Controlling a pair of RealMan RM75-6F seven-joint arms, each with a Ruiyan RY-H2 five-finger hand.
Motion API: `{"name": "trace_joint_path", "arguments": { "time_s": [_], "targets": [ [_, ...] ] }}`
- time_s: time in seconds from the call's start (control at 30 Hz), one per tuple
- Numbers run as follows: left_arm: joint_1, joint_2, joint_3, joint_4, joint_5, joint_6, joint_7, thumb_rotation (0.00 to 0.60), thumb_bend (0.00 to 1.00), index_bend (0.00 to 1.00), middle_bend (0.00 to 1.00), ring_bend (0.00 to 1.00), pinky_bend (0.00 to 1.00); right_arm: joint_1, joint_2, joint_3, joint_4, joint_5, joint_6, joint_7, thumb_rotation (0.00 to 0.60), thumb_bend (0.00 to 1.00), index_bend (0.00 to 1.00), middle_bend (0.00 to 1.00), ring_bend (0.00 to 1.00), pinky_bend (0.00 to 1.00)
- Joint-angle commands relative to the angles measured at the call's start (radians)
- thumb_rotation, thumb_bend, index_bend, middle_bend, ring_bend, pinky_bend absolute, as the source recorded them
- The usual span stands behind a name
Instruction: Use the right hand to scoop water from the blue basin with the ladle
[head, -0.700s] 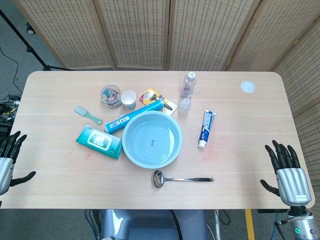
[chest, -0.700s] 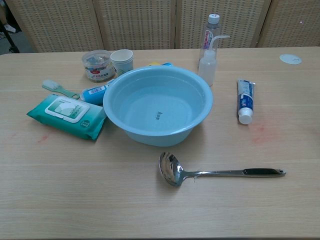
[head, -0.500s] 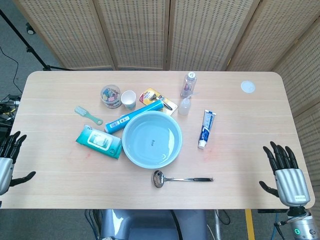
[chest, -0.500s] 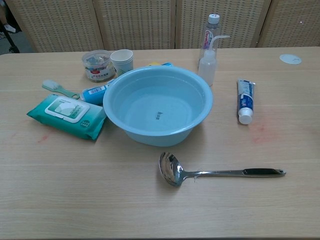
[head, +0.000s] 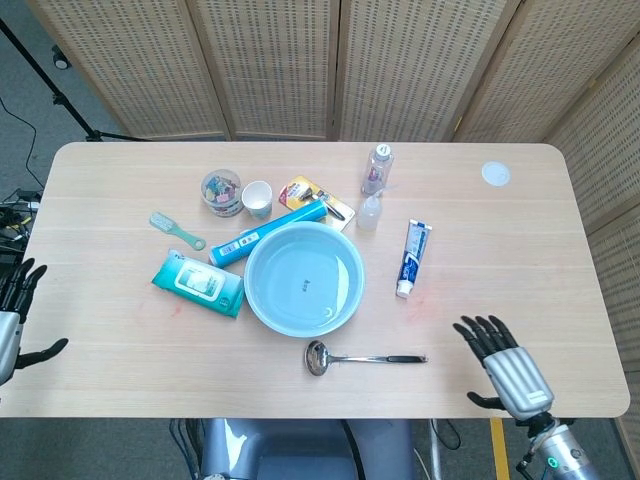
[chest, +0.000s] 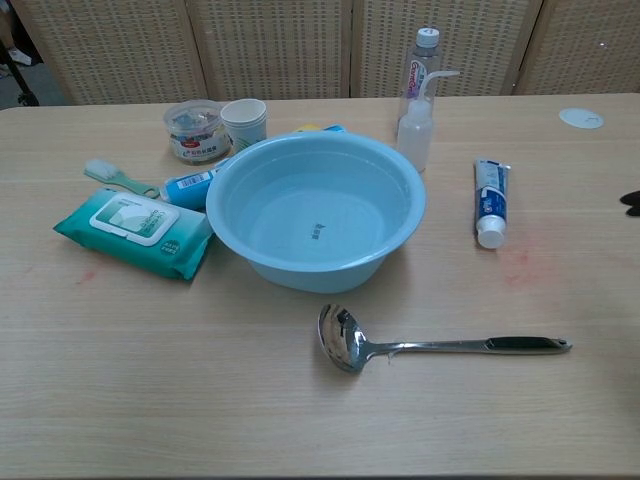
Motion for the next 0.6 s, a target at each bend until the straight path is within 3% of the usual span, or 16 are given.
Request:
{"name": "trace_joint_path", "arguments": {
  "time_s": [0.03,0.13,0.2,0.37,0.6],
  "targets": [
    [-0.002,0.001,-0.004,0.002,-0.008,-0.006,-0.004,0.6,0.0,0.0,0.0,0.0,0.03,0.045,-0.085,0.012,0.067,-0.05,-0.012,0.002,0.6,0.0,0.0,0.6,0.65,0.66],
    [-0.006,0.0,-0.006,0.006,-0.019,-0.017,-0.005,0.6,0.0,0.0,0.0,0.0,0.03,0.066,-0.155,0.018,0.142,-0.075,-0.005,0.025,0.6,0.0,0.01,0.72,0.79,0.91],
    [-0.008,-0.001,-0.007,0.008,-0.023,-0.025,-0.005,0.6,0.0,0.0,0.0,0.0,0.03,0.077,-0.179,0.02,0.165,-0.067,-0.026,0.022,0.6,0.0,0.03,0.76,0.84,0.98],
    [-0.015,-0.004,-0.009,0.012,-0.033,-0.041,-0.001,0.6,0.0,0.0,0.0,0.0,0.03,0.092,-0.229,0.034,0.171,-0.002,-0.092,-0.035,0.6,0.0,0.13,0.83,0.9,1.0],
    [-0.018,-0.006,-0.01,0.014,-0.042,-0.051,-0.001,0.6,0.0,0.0,0.0,0.0,0.02,0.099,-0.248,0.051,0.076,0.159,-0.215,-0.224,0.6,0.0,0.21,0.86,0.93,1.0]
  ]
}}
